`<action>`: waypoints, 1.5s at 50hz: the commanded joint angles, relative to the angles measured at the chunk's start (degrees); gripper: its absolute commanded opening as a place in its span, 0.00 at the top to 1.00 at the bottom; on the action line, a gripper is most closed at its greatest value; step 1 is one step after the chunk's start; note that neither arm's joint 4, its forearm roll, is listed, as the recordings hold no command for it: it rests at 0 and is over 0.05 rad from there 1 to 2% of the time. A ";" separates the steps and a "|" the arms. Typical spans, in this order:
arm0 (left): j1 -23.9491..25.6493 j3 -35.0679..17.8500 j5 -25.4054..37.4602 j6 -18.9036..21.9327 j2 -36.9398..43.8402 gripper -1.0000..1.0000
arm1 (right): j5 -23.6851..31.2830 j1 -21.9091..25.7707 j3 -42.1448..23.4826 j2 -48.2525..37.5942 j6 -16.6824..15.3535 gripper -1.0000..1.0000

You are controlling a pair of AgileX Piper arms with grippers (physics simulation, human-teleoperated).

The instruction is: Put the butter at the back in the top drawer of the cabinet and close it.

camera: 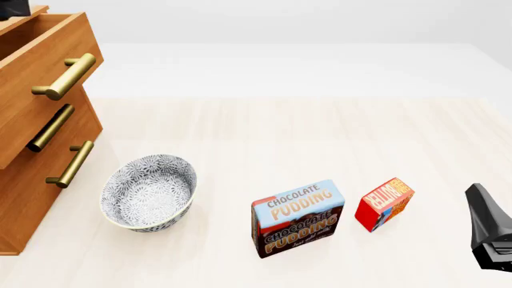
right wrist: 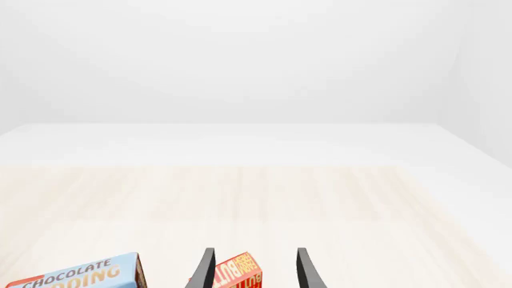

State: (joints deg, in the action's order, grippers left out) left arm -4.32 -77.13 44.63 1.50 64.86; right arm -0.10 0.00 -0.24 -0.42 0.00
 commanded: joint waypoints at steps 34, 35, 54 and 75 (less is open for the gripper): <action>-0.70 3.76 -2.98 -0.88 1.62 0.00 | 0.00 0.00 0.00 0.00 0.00 0.00; -0.72 3.87 -3.03 -0.88 1.65 0.00 | 0.00 0.00 0.00 0.00 0.00 0.00; -1.18 5.31 -4.37 -1.01 2.40 0.00 | 0.00 0.00 0.00 0.00 0.00 0.00; -1.77 7.32 -5.66 -1.06 2.56 0.00 | 0.00 0.00 0.00 0.00 0.00 0.00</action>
State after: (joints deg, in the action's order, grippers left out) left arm -5.88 -70.73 39.60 0.49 67.24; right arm -0.10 0.00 -0.24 -0.42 0.00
